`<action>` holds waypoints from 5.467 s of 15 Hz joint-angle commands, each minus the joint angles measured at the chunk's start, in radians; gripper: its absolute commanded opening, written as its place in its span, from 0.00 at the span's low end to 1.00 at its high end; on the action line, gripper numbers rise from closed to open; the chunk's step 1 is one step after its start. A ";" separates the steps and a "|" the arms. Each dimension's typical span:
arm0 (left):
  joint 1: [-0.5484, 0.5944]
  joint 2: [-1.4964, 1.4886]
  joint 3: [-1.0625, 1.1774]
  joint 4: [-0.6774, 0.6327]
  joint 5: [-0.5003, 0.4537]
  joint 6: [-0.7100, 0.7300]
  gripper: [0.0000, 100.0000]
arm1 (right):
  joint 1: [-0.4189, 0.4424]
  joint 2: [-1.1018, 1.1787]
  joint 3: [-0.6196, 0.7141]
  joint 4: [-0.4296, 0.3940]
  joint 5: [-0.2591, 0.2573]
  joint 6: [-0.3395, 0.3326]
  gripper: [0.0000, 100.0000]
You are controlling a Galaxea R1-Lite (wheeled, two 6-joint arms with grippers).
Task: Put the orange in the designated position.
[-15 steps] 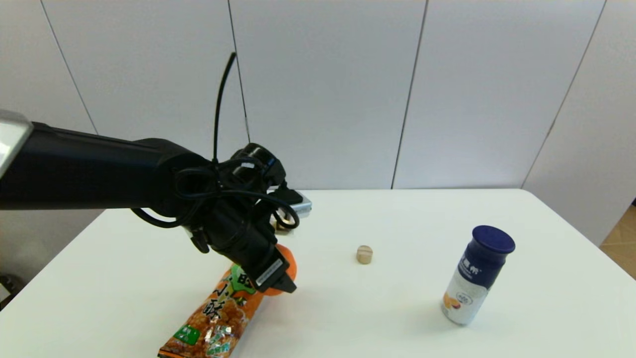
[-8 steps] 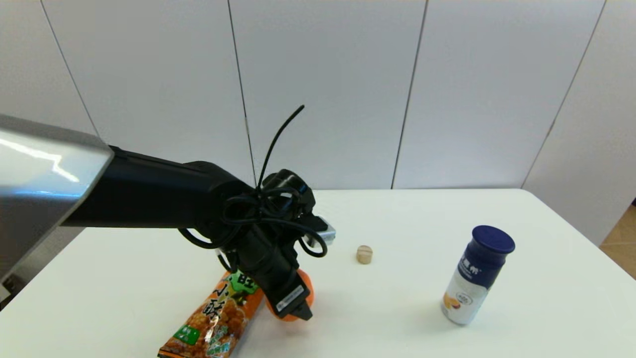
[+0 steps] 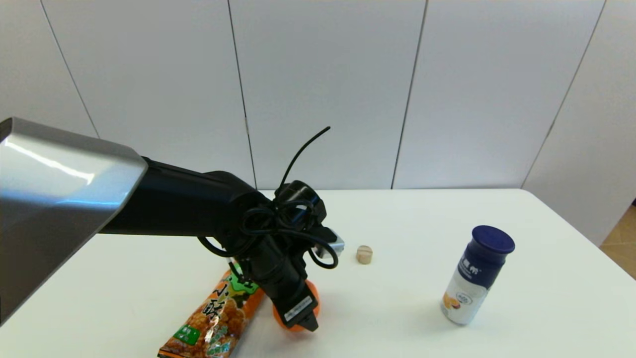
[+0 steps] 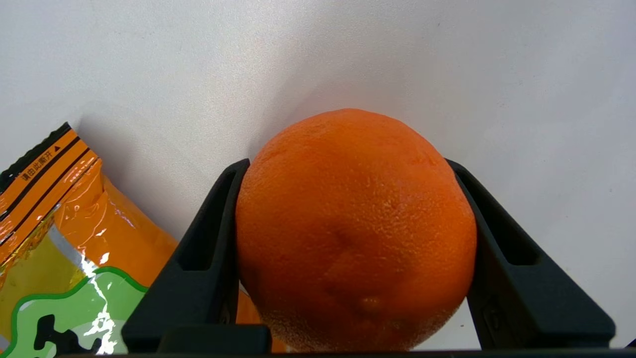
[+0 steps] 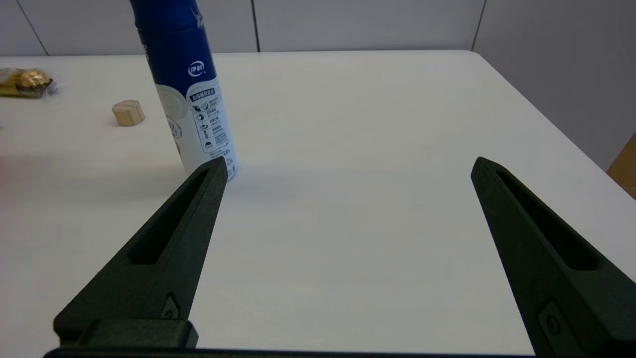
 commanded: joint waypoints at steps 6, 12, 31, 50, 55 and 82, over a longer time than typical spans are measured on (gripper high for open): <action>0.059 -0.019 0.008 0.026 -0.001 0.004 0.00 | 0.000 0.001 0.000 0.000 0.000 0.000 1.00; 0.071 -0.016 0.005 0.023 -0.001 0.002 0.00 | 0.000 0.001 0.000 0.000 0.000 0.000 1.00; 0.057 0.004 0.000 0.023 0.000 0.001 1.00 | 0.000 0.001 0.000 0.000 0.000 0.000 1.00; 0.107 -0.358 -0.069 0.034 0.000 -0.013 1.00 | 0.000 0.001 0.000 0.000 0.000 0.000 1.00; 0.334 -0.784 0.073 0.115 -0.001 -0.010 1.00 | 0.000 0.001 0.000 0.000 0.000 0.000 1.00; 0.740 -1.964 0.999 -0.383 -0.004 -0.002 1.00 | 0.000 0.001 0.000 0.000 0.000 0.000 1.00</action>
